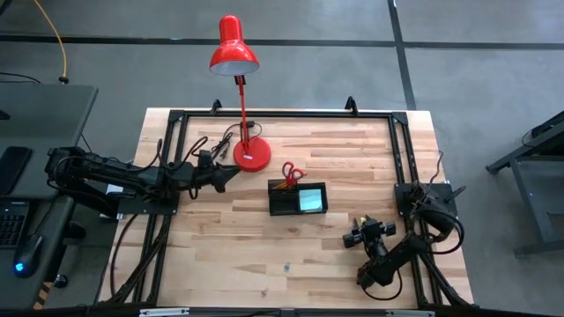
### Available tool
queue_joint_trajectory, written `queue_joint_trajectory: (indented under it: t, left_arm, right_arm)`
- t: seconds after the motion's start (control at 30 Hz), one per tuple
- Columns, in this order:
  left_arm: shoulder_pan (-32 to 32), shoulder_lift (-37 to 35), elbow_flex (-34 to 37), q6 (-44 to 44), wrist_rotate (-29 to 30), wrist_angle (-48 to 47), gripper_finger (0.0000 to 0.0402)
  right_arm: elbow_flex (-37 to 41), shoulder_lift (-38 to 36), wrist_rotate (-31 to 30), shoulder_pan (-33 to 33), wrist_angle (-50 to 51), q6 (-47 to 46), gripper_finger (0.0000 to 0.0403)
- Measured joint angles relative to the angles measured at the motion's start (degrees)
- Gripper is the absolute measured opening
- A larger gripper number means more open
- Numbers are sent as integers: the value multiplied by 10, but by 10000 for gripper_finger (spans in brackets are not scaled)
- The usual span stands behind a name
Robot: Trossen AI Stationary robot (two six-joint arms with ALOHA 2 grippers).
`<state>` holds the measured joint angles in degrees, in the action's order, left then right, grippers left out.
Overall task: Pick and place office supplies into organizer
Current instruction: Put the yellow eraser into the black desk organizer
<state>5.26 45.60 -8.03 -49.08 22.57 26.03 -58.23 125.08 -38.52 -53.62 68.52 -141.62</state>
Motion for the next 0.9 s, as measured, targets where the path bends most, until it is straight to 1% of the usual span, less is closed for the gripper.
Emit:
queue_joint_trajectory:
  t: [0.13,0.2,0.3,0.4,0.57,0.6,0.67,0.73,0.8,0.83,0.9]
  left_arm:
    - [0,0,0,-1,-21,4,88]
    - [0,0,0,-2,-34,23,88]
    - [0,0,0,1,-40,57,88]
    - [0,0,0,19,-40,80,88]
    - [0,0,0,43,-35,84,88]
    - [0,0,0,43,-35,84,88]
    - [0,0,0,47,-35,84,88]
    - [0,0,0,54,-37,84,88]
    - [0,0,0,59,-38,84,88]
    - [0,0,0,64,-38,84,88]
    - [0,0,0,80,-38,82,88]
  right_arm:
    - [8,0,0,-1,-7,2,194]
    - [6,0,6,-3,-7,1,193]
    - [0,0,8,-4,-4,1,176]
    - [-5,2,4,-4,-4,5,132]
    - [-7,2,-18,-4,-8,17,27]
    - [-7,2,-26,-4,-8,16,20]
    - [-10,3,-33,-1,-4,11,24]
    - [-16,5,-34,7,3,7,43]
    - [-22,6,-40,11,4,2,52]
    - [-26,8,-53,12,1,2,50]
    - [-35,8,-89,14,-14,3,34]
